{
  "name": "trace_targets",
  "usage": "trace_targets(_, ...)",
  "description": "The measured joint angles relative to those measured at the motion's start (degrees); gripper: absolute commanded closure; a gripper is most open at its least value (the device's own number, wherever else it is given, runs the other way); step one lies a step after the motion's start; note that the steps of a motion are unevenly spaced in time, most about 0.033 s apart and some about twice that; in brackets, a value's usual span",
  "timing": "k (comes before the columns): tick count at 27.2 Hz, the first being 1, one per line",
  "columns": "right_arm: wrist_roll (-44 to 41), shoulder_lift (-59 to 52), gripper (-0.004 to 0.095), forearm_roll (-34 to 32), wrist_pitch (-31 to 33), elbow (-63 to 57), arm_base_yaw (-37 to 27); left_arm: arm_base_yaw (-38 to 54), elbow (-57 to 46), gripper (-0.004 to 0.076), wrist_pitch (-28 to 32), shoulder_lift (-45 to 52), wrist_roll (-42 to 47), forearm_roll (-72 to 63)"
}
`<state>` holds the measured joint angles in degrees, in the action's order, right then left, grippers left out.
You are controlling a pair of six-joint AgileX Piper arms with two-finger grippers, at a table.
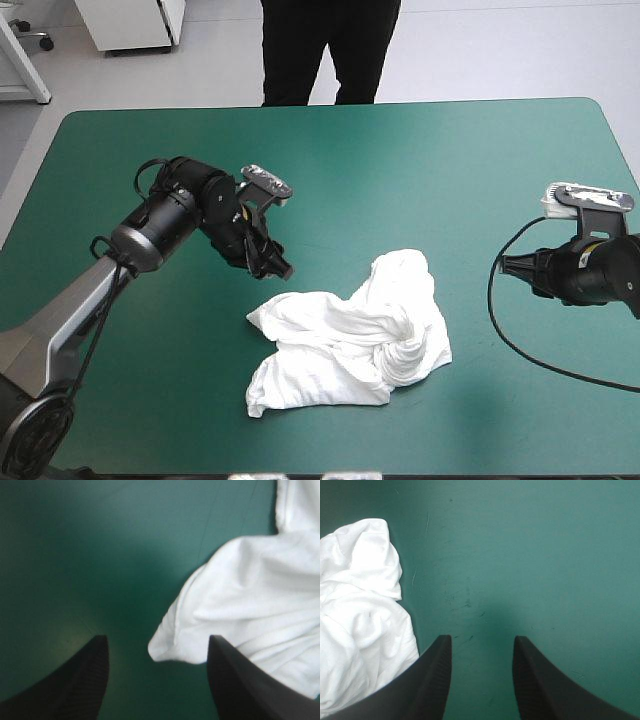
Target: Fold the cloth
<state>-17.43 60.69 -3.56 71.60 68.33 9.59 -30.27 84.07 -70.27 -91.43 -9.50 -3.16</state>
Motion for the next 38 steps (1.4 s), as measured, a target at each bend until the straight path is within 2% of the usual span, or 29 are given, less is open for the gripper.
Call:
trace_targets(5,-0.2,0.0,0.0517,0.0,0.0,0.0,0.0,0.1,-10.3,0.0303,4.8,4.0,3.3,0.0)
trace_targets(14,-0.5,0.0,0.0517,0.7,0.0,0.0,0.0,0.1,-21.0,0.0303,12.6,3.7,6.7,0.0)
trace_targets(25,-0.6,0.0,0.0517,1.5,0.0,0.0,0.0,0.1,-22.8,0.0316,18.0,-2.3,7.5,0.0)
trace_targets(28,-0.6,0.0,0.0517,1.5,0.0,0.0,0.0,0.1,-22.6,0.0416,17.9,-3.4,7.6,0.1)
trace_targets(30,-0.6,0.0,0.0516,1.5,0.0,0.0,0.0,0.2,-22.5,0.0567,17.8,-3.6,7.6,0.5)
trace_targets(31,-0.3,0.0,0.0516,1.6,0.0,0.0,0.0,0.2,-22.4,0.0732,18.2,-3.6,7.6,0.6)
trace_targets(34,3.6,0.1,0.0511,3.6,0.0,0.0,0.0,0.2,-22.4,0.0728,18.7,-3.7,7.5,-0.7)
trace_targets(38,6.6,2.2,0.0431,5.9,0.0,0.0,0.1,0.2,-22.4,0.0731,18.8,-3.7,7.5,-1.3)
